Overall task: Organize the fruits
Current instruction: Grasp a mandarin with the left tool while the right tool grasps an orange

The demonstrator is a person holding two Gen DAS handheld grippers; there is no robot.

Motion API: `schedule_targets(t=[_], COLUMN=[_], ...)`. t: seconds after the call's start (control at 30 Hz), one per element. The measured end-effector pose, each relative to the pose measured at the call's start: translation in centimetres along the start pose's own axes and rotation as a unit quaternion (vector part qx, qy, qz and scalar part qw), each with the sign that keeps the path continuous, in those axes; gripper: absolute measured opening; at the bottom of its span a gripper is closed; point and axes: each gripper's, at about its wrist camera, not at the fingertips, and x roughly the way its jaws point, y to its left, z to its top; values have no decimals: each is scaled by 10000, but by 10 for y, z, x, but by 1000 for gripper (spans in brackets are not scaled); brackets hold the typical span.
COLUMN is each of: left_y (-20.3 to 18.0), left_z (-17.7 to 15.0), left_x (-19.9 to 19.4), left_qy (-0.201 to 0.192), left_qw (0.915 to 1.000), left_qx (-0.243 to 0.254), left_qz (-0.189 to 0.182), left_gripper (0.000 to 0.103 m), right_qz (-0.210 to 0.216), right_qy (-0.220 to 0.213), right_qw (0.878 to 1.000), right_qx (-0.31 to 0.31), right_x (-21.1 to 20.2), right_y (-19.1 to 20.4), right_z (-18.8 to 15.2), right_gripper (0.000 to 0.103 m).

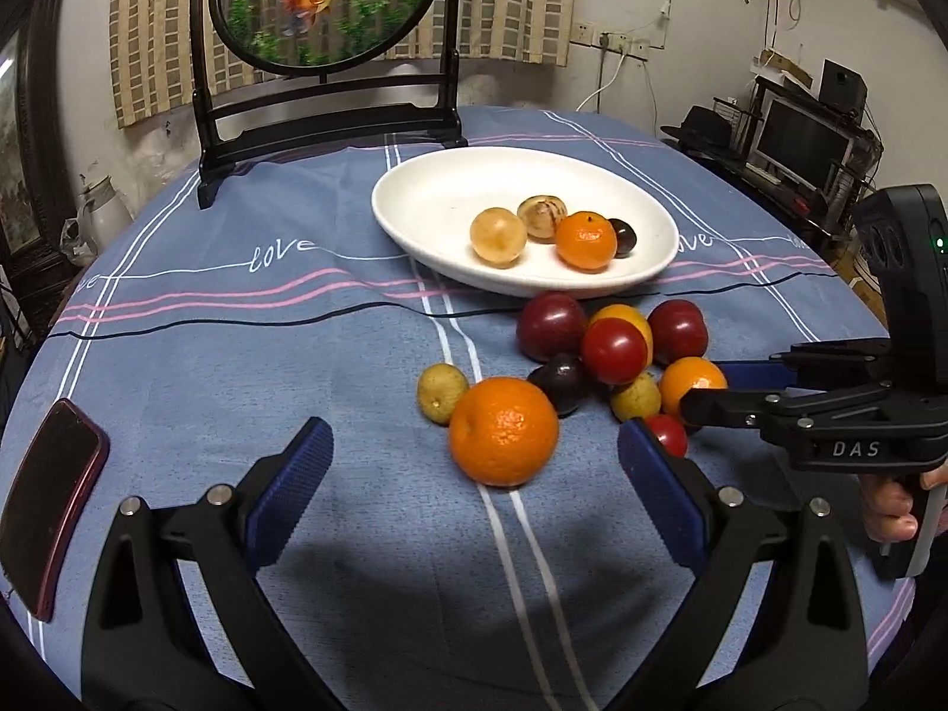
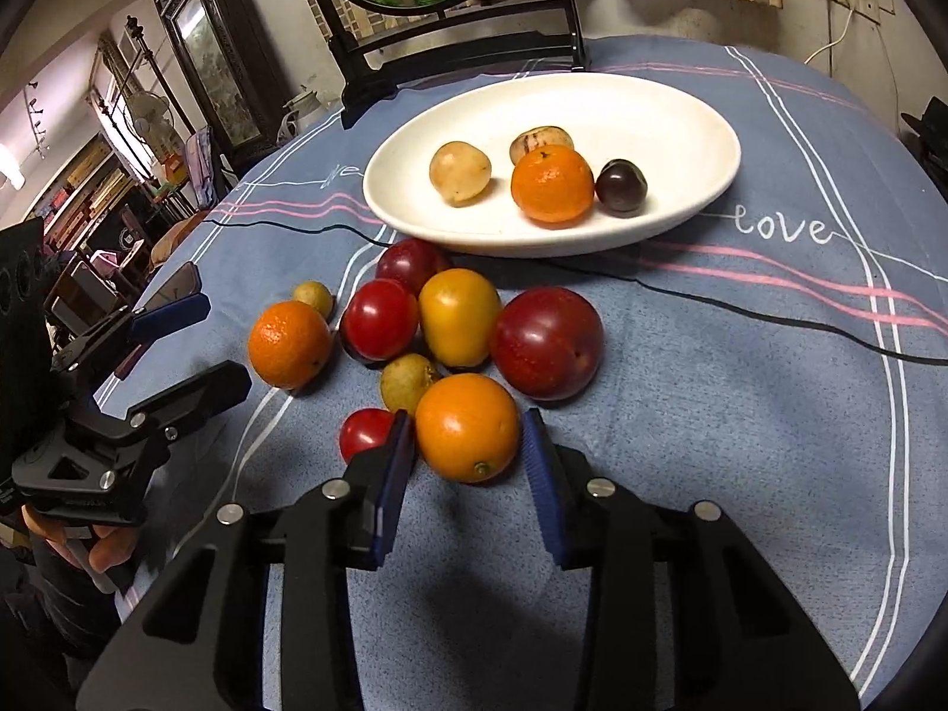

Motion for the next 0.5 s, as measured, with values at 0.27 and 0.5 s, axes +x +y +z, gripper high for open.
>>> schedule_targets(t=[0.27,0.5], left_y=[-4,-3], left_z=[-1,-2], left_x=[6,13], left_qy=[83,277], left_qw=[9999,9994], left_qx=[50,11], left_qz=[-37,-208], left_gripper=[96,61], right_qz=[31,-16], right_qy=[-111,-104], right_qw=[9999,9999], right_qx=[115,124], right_x=[-9,-10], right_y=[-6,-6], right_z=[1,1], right_gripper=[38,38])
